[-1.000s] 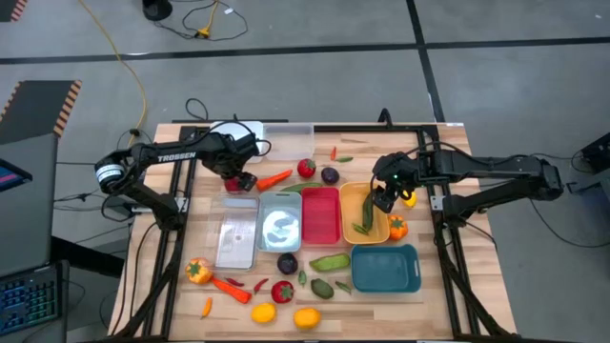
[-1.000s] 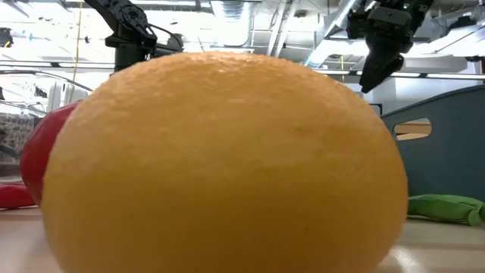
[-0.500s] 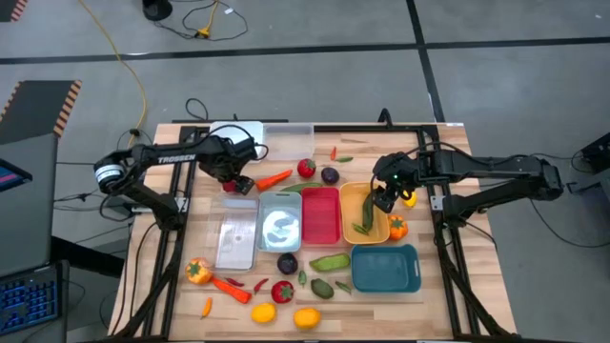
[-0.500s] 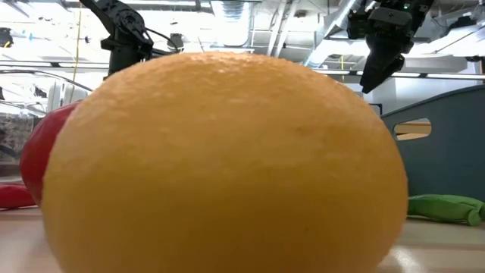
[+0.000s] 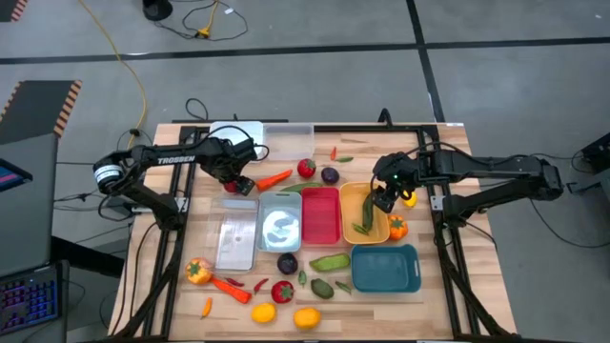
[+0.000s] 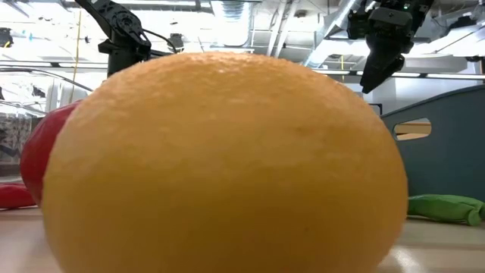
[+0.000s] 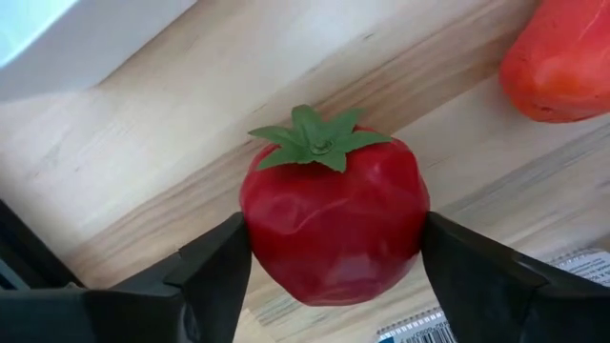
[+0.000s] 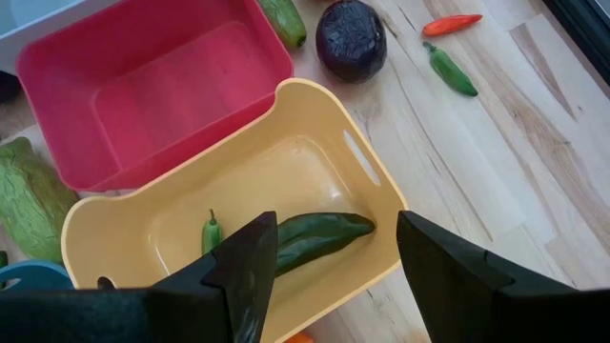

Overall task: Sort produce into baskets
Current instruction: Put the red tomato into the bottom transparent bin

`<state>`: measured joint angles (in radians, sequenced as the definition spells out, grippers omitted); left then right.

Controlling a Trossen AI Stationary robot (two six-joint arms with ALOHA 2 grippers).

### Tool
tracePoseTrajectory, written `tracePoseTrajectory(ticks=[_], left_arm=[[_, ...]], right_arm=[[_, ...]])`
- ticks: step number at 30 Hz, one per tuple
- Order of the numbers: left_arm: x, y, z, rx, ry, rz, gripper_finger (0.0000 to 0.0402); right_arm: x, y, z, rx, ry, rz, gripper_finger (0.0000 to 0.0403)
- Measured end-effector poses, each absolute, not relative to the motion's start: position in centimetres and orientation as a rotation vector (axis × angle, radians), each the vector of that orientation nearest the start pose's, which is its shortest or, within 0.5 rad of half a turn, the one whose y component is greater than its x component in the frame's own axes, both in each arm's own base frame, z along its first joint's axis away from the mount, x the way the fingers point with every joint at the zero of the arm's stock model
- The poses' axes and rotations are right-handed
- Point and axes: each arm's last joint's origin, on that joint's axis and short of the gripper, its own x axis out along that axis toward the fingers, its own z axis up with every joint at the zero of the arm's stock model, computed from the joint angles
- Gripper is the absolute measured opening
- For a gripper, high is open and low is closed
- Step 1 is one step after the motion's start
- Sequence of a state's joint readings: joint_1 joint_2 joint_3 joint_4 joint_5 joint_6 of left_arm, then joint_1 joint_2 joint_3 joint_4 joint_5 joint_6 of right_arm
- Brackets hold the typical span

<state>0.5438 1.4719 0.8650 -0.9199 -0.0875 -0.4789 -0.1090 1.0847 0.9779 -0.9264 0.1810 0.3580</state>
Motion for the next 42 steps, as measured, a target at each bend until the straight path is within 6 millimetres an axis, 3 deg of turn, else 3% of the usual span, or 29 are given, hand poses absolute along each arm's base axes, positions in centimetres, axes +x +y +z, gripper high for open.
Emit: tracePoseTrajectory(ticks=[5,11,26,34,42], left_arm=[[19.8,12.3,17.9,-0.719,1.378,0.867,0.0239],[20.2,12.5,18.5,-0.696,1.376,0.85,0.024],[22.6,13.6,26.4,-0.559,1.306,0.715,0.0241],[23.7,11.0,30.4,-0.573,1.323,0.534,0.0242],[24.9,5.9,30.7,-0.602,1.401,0.343,0.0242]], right_arm=[[19.4,-2.6,28.8,0.286,0.976,-0.446,0.0244],[19.4,-2.6,28.8,0.286,0.976,-0.446,0.0244],[19.4,-2.6,28.8,0.286,0.976,-0.446,0.0244],[19.4,-2.7,28.8,0.286,0.976,-0.446,0.0244],[19.4,-2.6,28.8,0.286,0.976,-0.446,0.0244]])
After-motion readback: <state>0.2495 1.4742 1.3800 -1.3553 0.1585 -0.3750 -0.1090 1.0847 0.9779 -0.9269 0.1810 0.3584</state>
